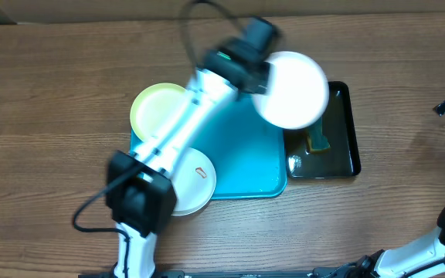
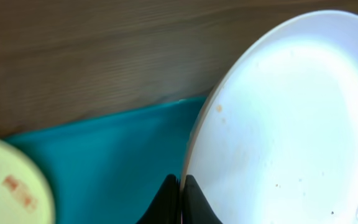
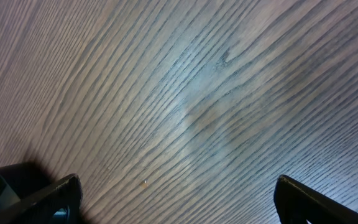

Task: Clean dirty plates on tray and stack at the side
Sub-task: 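Swing the held white plate leftward and set it on the table's left side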

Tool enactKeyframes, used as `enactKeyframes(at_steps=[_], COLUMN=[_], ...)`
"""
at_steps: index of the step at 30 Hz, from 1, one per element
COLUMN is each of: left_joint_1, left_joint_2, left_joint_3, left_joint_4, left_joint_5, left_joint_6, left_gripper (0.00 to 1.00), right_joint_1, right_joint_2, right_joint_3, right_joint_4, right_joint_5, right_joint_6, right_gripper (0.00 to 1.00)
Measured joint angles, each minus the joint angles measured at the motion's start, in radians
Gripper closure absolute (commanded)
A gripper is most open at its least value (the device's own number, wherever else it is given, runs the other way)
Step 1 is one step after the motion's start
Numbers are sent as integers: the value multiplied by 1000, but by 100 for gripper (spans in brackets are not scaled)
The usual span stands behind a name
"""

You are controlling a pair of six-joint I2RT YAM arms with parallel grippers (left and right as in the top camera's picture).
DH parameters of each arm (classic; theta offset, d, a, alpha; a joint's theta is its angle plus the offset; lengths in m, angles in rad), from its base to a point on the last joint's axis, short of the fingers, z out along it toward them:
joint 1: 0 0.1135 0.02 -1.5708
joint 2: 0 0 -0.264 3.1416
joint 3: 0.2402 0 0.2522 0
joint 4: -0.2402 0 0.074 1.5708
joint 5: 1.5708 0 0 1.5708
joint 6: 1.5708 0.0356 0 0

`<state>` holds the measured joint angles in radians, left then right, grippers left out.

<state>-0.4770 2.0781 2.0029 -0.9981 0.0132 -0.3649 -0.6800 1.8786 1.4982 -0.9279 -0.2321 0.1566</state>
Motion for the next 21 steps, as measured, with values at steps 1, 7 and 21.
enactKeyframes(at_steps=[1, 7, 21], left_joint_1=[59, 428, 1017], left_joint_2=[0, 0, 0], left_joint_3=[0, 2, 1], left_joint_4=[-32, -239, -414], left_joint_5=[39, 145, 68], left_joint_6=[-3, -23, -18], left_gripper=[96, 96, 96], right_joint_1=[0, 0, 0], right_joint_2=[0, 0, 0], right_joint_3=[0, 0, 0], right_joint_4=[0, 0, 0], right_joint_5=[0, 0, 0], right_joint_6=[0, 0, 1], right_gripper=[0, 0, 0])
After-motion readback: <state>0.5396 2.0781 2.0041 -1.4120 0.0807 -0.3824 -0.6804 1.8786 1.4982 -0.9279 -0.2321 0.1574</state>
